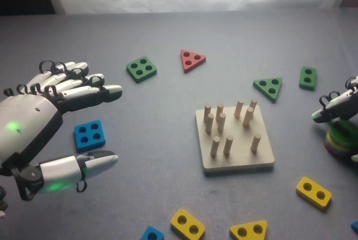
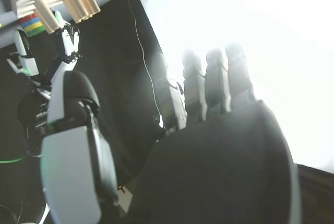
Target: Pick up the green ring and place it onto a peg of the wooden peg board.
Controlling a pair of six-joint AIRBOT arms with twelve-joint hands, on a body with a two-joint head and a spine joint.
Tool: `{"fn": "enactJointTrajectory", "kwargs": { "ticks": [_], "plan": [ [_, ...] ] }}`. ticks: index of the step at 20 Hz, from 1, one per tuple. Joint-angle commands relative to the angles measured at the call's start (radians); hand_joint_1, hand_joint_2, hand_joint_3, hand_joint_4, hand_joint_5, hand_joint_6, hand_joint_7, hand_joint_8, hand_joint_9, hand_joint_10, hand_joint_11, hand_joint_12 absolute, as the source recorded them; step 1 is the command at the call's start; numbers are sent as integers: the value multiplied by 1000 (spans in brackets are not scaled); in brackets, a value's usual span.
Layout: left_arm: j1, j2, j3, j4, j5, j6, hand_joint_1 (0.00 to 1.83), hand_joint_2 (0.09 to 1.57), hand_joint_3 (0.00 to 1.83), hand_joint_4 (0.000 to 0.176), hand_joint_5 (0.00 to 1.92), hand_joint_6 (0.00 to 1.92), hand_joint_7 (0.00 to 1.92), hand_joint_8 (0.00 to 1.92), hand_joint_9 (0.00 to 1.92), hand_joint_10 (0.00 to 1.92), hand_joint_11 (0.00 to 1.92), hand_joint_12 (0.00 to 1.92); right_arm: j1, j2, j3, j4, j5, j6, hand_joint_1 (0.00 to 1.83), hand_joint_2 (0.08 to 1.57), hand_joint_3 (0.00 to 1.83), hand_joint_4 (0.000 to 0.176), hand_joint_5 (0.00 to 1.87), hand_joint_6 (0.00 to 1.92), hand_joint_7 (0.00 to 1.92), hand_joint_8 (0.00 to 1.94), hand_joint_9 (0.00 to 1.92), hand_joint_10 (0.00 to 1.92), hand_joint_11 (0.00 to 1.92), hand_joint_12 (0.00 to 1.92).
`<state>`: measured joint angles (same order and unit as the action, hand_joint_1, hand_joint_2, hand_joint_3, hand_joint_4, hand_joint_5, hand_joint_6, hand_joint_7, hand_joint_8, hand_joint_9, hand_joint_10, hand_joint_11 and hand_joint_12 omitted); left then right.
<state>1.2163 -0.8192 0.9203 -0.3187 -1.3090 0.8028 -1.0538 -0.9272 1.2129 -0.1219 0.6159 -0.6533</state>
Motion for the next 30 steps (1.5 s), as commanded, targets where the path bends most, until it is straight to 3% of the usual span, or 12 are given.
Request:
{"fn": "enactJointTrajectory", "kwargs": {
  "ticks": [1, 3, 4, 5, 6, 8, 12, 18, 22, 23, 24, 30],
  "plan": [
    [-4, -2, -1, 20, -125, -8, 808, 1017, 1, 94, 553, 5, 398, 6, 151, 5, 0, 263, 16, 1, 0, 15, 95, -3, 1152, 966, 0, 5, 743, 12, 829, 27, 952, 56, 490, 1277],
    [-4, -2, -1, 20, -125, -8, 815, 1016, 1, 96, 550, 2, 396, 4, 151, 4, 0, 262, 16, 0, -1, 13, 95, -3, 1175, 985, 1, 0, 824, 8, 940, 37, 1050, 105, 611, 1310],
    [-4, -2, -1, 20, -125, -8, 818, 1015, 0, 99, 554, 4, 402, 6, 156, 6, 0, 260, 16, 0, -1, 12, 95, -3, 1334, 1015, 18, 0, 927, 9, 1095, 601, 1145, 145, 725, 1242],
    [-4, -1, -1, 20, -125, -9, 814, 1017, 1, 93, 557, 5, 408, 8, 157, 6, 0, 259, 16, 0, -1, 12, 95, -3, 1274, 1057, 3, 0, 978, 684, 1165, 718, 1237, 207, 827, 1267],
    [-4, -1, -1, 20, -125, -9, 813, 1019, 2, 94, 556, 3, 407, 7, 153, 4, 0, 256, 16, 0, -1, 12, 95, -3, 1364, 1051, 2, 0, 979, 808, 1164, 637, 1144, 834, 851, 1271],
    [-4, -1, -1, 19, -126, -9, 816, 1018, 1, 92, 559, 4, 415, 9, 160, 6, 0, 253, 16, 0, -1, 12, 95, -3, 1277, 1057, 3, 0, 1027, 886, 1179, 671, 1078, 872, 875, 1244],
    [-3, -1, -1, 17, -126, -9, 840, 1011, 0, 94, 559, 1, 419, 1, 155, 2, 0, 233, 17, 0, -2, 9, 95, -3, 1363, 1057, 2, 0, 1000, 916, 1160, 604, 1079, 976, 890, 1179],
    [-2, -2, 0, 15, -127, -9, 854, 1007, 0, 93, 558, 0, 421, 1, 162, 3, 0, 248, 63, 0, -20, -11, 151, -3, 1266, 1042, 1, 0, 1070, 779, 1232, 662, 1212, 665, 899, 1248],
    [-2, -2, 1, 15, -130, -9, 836, 1007, 0, 90, 561, 0, 411, 0, 177, 4, 0, 285, 126, 0, -42, -110, 196, 34, 1268, 1020, 0, 7, 1116, 792, 1331, 380, 1190, 1354, 1133, 1628],
    [-1, -2, 1, 15, -131, -9, 835, 1006, 0, 91, 555, 3, 404, 1, 179, 2, 0, 255, 140, -3, -46, -136, 217, 54, 1269, 1008, 0, 25, 1168, 692, 1335, 397, 1171, 1622, 1161, 1844],
    [-1, -2, 1, 15, -132, -9, 836, 1007, 1, 90, 552, 2, 401, 1, 181, 3, 0, 247, 153, -8, -46, -155, 232, 70, 1269, 1012, 1, 10, 1174, 636, 1284, 548, 1155, 1756, 1181, 1906],
    [-1, -1, 1, 15, -135, -9, 831, 998, 1, 84, 539, 0, 372, 0, 183, 0, 0, 173, 207, -53, -47, -223, 287, 106, 1277, 1031, 0, 0, 1120, 653, 1233, 720, 1134, 1467, 1098, 1694]
  ]
}}
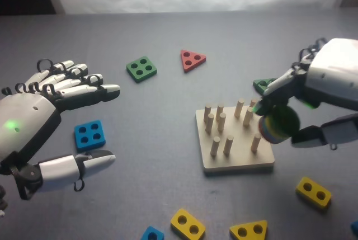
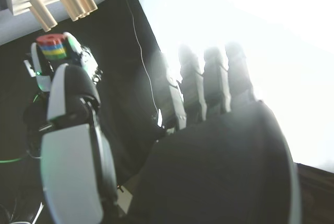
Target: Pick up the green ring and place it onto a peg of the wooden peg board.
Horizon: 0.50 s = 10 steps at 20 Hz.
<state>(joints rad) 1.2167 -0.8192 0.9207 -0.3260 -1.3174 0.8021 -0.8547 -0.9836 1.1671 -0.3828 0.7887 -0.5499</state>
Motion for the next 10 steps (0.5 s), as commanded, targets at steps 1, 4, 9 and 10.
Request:
{"fn": "enactJointTrajectory", "kwargs": {
  "ticks": [1, 4, 9, 10],
  "plan": [
    [-1, -1, 0, 23, -127, -8, 818, 1000, 2, 93, 517, 0, 362, 0, 186, 1, 0, 170, 16, -4, 0, 26, 114, 5, 1280, 1037, 1, 0, 1120, 628, 1205, 797, 1111, 1408, 1067, 1652],
    [-1, -1, 1, 23, -128, -8, 823, 1007, 0, 95, 446, 0, 270, 0, 153, 3, 0, 49, 33, -30, 14, -11, 111, 26, 1266, 1042, 0, 0, 1049, 843, 1252, 600, 1112, 1337, 1069, 1591],
    [-1, -1, 2, 23, -129, -8, 814, 1000, 0, 110, 398, 0, 229, 0, 142, 0, 7, 68, 43, -51, 27, -61, 70, 52, 1264, 1042, 0, 0, 1047, 957, 1291, 393, 1176, 1621, 1215, 1816],
    [-1, -1, 2, 23, -129, -8, 819, 997, 0, 107, 396, 0, 226, 0, 142, 0, 4, 71, 45, -51, 27, -69, 59, 52, 1264, 1043, 2, 0, 1084, 776, 1204, 700, 1155, 1660, 1208, 1849]
  ]
}}
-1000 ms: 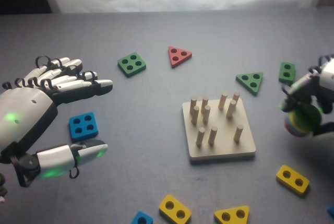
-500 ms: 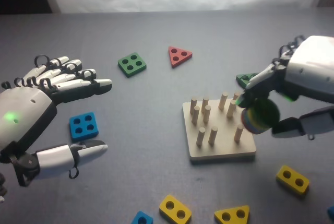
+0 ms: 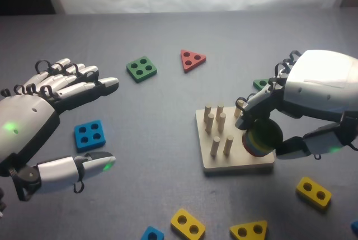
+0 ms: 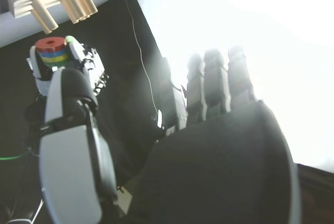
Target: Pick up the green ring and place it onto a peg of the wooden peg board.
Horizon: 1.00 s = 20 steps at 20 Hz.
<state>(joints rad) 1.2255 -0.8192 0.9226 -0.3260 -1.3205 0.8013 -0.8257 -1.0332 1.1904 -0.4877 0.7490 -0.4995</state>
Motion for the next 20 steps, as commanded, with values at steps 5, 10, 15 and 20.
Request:
{"fn": "enactJointTrajectory", "kwargs": {
  "ticks": [5, 10, 15, 20],
  "plan": [
    [-8, -1, -1, 23, -129, -13, 796, 1000, 2, 112, 397, 3, 226, 3, 137, 4, 21, 48, 17, -2, 8, 8, 66, 13, 1269, 1069, 0, 0, 1138, 551, 1033, 1170, 1087, 1804, 1183, 1921],
    [-5, -1, -2, 23, -131, -18, 777, 1005, 4, 118, 399, 1, 229, 2, 130, 0, 8, 68, 17, -1, 14, 6, 47, 17, 1277, 1025, 0, 0, 1098, 746, 1275, 601, 1115, 1754, 1160, 1919],
    [-5, -1, -2, 23, -135, -22, 802, 995, 0, 104, 420, 5, 244, 2, 150, 0, 0, 175, 17, -2, 20, 14, 38, 17, 1278, 1018, 0, 0, 1136, 670, 1269, 628, 1098, 1748, 1132, 1902],
    [-5, -1, -2, 23, -135, -22, 782, 1004, 0, 99, 427, 6, 236, 2, 139, 2, 0, 140, 17, -17, 31, 28, 38, 17, 1271, 1040, 0, 0, 1062, 789, 1238, 678, 1020, 1576, 1000, 1824]
  ]
}}
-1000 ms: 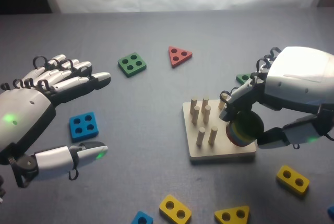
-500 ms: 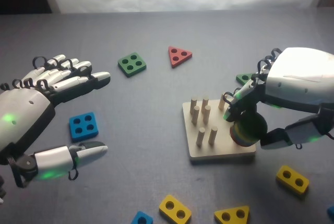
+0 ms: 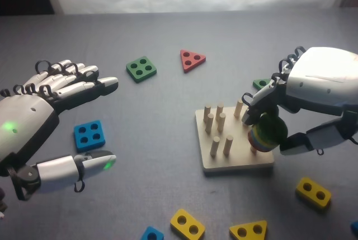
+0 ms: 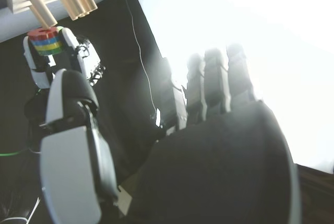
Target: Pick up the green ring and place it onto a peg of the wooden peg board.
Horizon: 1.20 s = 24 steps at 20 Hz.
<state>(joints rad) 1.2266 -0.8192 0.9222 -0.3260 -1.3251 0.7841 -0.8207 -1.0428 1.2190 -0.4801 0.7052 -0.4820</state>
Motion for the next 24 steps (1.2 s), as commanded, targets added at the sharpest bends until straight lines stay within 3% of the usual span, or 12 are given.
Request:
{"fn": "enactJointTrajectory", "kwargs": {
  "ticks": [1, 4, 7, 10, 12, 14, 15, 17, 18, 19, 22, 24],
  "plan": [
    [-7, -1, -2, 23, -130, -5, 777, 1007, 0, 104, 425, 2, 232, 0, 137, 1, 0, 113, 12, -11, 5, 21, 82, 0, 1271, 1039, 0, 0, 1061, 791, 1241, 670, 1028, 1579, 1000, 1815],
    [-7, -1, -2, 23, -130, -6, 811, 999, 0, 101, 421, 1, 233, 1, 139, 1, 0, 141, 18, -26, 17, 26, 76, 0, 1270, 1038, 0, 0, 1031, 980, 1353, 285, 1134, 1630, 1124, 1832],
    [-7, -1, -1, 23, -131, -7, 800, 1001, 0, 99, 416, 1, 232, 1, 135, 2, 0, 126, 27, -39, 25, 26, 72, 0, 1273, 1037, 0, 0, 1026, 981, 1393, 194, 1145, 1550, 1134, 1766],
    [-6, -1, -1, 23, -133, -8, 787, 1004, 1, 106, 416, 1, 229, 0, 139, 2, 0, 149, 29, -42, 27, 17, 63, 0, 1263, 1049, 2, 0, 1030, 883, 1221, 674, 1090, 1698, 1108, 1875],
    [-6, -1, -2, 23, -133, -9, 770, 1014, 2, 122, 401, 1, 217, 3, 125, 2, 0, 110, 29, -42, 26, 7, 55, 2, 1260, 1057, 0, 0, 1009, 913, 1216, 672, 1096, 1679, 1113, 1890],
    [-5, -1, -2, 23, -134, -10, 798, 1011, 0, 110, 409, 3, 221, 4, 126, 3, 0, 105, 29, -42, 25, -2, 52, 8, 1266, 1087, 1, 0, 1056, 667, 1046, 1089, 1013, 1539, 1011, 1821],
    [-5, -1, -2, 23, -134, -10, 795, 1004, 0, 114, 418, 1, 235, 1, 135, 2, 0, 152, 29, -42, 22, -5, 51, 8, 1192, 1081, 0, 0, 1045, 822, 821, 871, 918, 1433, 950, 1739],
    [-4, -1, -2, 23, -135, -11, 807, 1000, 0, 114, 416, 1, 233, 2, 127, 4, 0, 123, 29, -42, 19, -9, 52, 8, 1108, 1003, 0, 0, 762, 100, 680, 287, 763, 807, 676, 1356],
    [-4, -1, -2, 23, -136, -11, 804, 999, 0, 117, 415, 0, 231, 1, 125, 2, 0, 122, 29, -42, 18, -9, 52, 8, 1061, 1012, 0, 26, 703, 24, 629, 106, 741, 515, 620, 1176],
    [-4, -1, -2, 23, -136, -11, 785, 1000, 0, 120, 415, 0, 229, 0, 125, 2, 0, 121, 29, -42, 17, -9, 52, 8, 1023, 1042, 0, 20, 676, 1, 593, 6, 745, 184, 520, 1073],
    [-2, -1, -2, 22, -136, -12, 805, 1001, 1, 116, 413, 0, 224, 0, 118, 0, 0, 84, 29, -41, 14, -8, 61, 11, 973, 1069, 2, 39, 665, 0, 555, 0, 712, 125, 374, 1064],
    [0, -1, -2, 21, -137, -12, 797, 1003, 2, 114, 414, 0, 236, 1, 132, 3, 0, 117, 29, -37, 11, -7, 76, 14, 961, 1083, 1, 77, 631, 0, 521, 2, 681, 104, 332, 1168]
  ]
}}
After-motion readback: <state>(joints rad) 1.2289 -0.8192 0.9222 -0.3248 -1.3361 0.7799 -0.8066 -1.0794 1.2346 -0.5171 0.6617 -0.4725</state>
